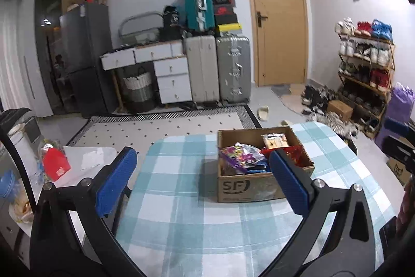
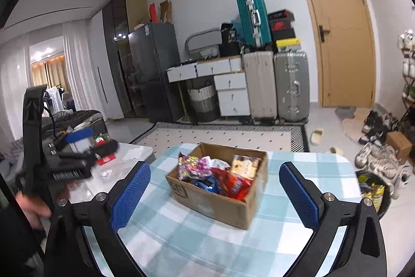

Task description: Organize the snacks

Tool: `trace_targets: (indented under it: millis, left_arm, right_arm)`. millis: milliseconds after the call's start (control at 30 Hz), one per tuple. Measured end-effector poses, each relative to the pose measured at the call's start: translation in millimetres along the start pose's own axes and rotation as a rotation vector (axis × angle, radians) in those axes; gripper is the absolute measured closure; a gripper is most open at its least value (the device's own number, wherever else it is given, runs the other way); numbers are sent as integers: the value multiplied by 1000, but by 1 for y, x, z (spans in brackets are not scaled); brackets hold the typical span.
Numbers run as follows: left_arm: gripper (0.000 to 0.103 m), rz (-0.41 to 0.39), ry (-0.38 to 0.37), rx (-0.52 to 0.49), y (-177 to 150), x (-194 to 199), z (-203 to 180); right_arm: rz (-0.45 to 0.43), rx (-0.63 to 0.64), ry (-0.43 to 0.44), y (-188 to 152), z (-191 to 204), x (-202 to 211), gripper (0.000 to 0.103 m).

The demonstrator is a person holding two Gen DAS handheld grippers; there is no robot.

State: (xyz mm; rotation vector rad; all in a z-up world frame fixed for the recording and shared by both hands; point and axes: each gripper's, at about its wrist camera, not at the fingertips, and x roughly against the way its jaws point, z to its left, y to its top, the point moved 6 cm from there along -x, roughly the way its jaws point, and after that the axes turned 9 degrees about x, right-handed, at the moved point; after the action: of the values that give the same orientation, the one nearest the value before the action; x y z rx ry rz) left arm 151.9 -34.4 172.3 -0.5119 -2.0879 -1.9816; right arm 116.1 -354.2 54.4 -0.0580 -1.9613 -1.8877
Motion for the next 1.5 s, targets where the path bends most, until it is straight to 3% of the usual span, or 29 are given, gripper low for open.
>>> trace_targets:
  millis: [233, 433, 600, 733, 900, 1067, 1200, 1333, 1500]
  left_arm:
    - [1, -52, 9, 94, -23, 40, 36]
    - [1, -105, 78, 90, -52, 77, 61]
    - [1, -51, 43, 201, -81, 86, 82]
    - [1, -28, 68, 201, -100, 74, 85]
    - [1, -117, 58, 224, -121, 57, 85]
    - [1, -55, 51, 245, -160, 18, 85]
    - [1, -50, 91, 190, -180, -5, 81]
    - [1, -102, 114, 102, -191, -14, 72]
    - [1, -85, 101, 74, -194, -23, 64]
  right_arm:
    - [-61, 20, -43, -47, -9, 54, 1]
    - [-75, 37, -59, -81, -3, 91, 1]
    - [-82, 40, -69, -105, 8, 109, 1]
    - [-81, 48, -56, -120, 15, 113, 1]
    - [-100, 61, -85, -131, 14, 93, 1]
    - [-81, 42, -100, -149, 8, 69, 1]
    - [-65, 35, -127, -159, 2, 59, 1]
    - [-77, 34, -128, -159, 1, 58, 1]
    - [-17, 73, -190, -163, 4, 45, 1]
